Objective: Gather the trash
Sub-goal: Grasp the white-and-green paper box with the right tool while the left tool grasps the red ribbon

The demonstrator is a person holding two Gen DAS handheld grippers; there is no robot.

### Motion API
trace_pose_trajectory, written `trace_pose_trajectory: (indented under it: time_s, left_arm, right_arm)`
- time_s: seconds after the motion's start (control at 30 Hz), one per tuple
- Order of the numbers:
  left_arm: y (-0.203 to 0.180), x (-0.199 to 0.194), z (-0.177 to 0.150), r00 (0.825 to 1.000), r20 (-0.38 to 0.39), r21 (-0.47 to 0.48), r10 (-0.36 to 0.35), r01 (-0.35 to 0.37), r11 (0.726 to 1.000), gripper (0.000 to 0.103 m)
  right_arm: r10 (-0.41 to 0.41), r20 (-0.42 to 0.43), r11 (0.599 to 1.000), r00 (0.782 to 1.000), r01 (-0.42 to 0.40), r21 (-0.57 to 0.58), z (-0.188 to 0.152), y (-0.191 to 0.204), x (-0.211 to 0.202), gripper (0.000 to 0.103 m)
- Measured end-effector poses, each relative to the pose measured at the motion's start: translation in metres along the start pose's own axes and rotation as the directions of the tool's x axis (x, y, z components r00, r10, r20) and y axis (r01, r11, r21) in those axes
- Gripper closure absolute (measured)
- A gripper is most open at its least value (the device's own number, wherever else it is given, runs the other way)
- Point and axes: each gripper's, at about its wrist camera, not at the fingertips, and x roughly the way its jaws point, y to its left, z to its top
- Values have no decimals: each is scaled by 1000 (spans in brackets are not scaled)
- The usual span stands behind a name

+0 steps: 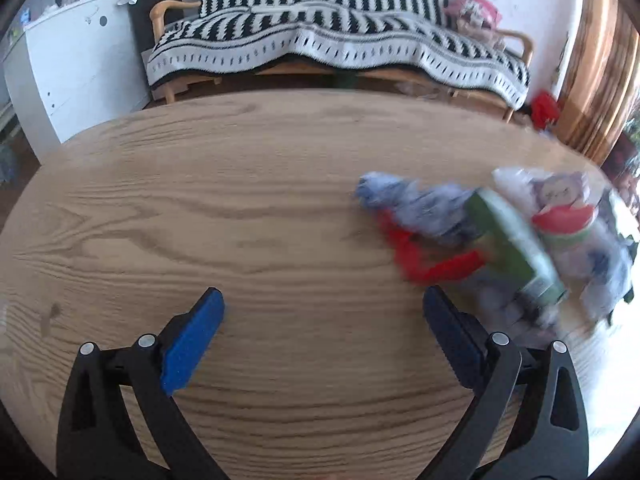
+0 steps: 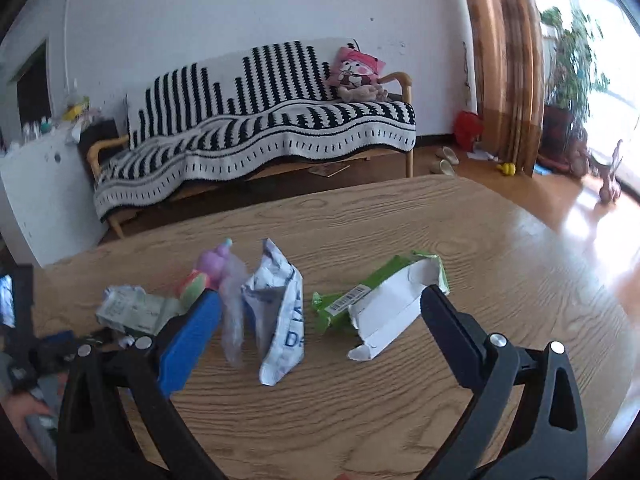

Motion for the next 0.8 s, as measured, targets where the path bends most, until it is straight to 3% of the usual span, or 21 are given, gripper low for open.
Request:
trace_pose_trajectory:
  time_s: [0.13,0.2,0.33,0.5,0.6,0.8]
  left_arm:
    - [23,-4,-3,1000,4,-31,8,-8,999,6]
    - [26,-6,-3,1000,18,-52,-26,27,998,6]
    - [3,-5,-3,997,13,5,-76,76,997,6]
    - [-16,-11,4,988,42,-25,-152,153,988,6]
    - [-26,-8,13,989,62,-20,-131,132,991,6]
    - [-28,13,26,996,24,-51,-89,90,995,6]
  right_arm:
    - [-25,-10,998,1000,25,50,-1,-15,0,6]
    - [-30,2,997,1000,29,77,0,-17,-3,6]
    - [-11,20,996,1000,9,91,2,-10,-6,6]
    - [13,5,998,1000,-13,69,3,-1,-1,6]
    - [23,-10,996,1000,-22,87,2,-5,2,6]
    - [33,-39,997,999,-30,78,-2,-9,11,6]
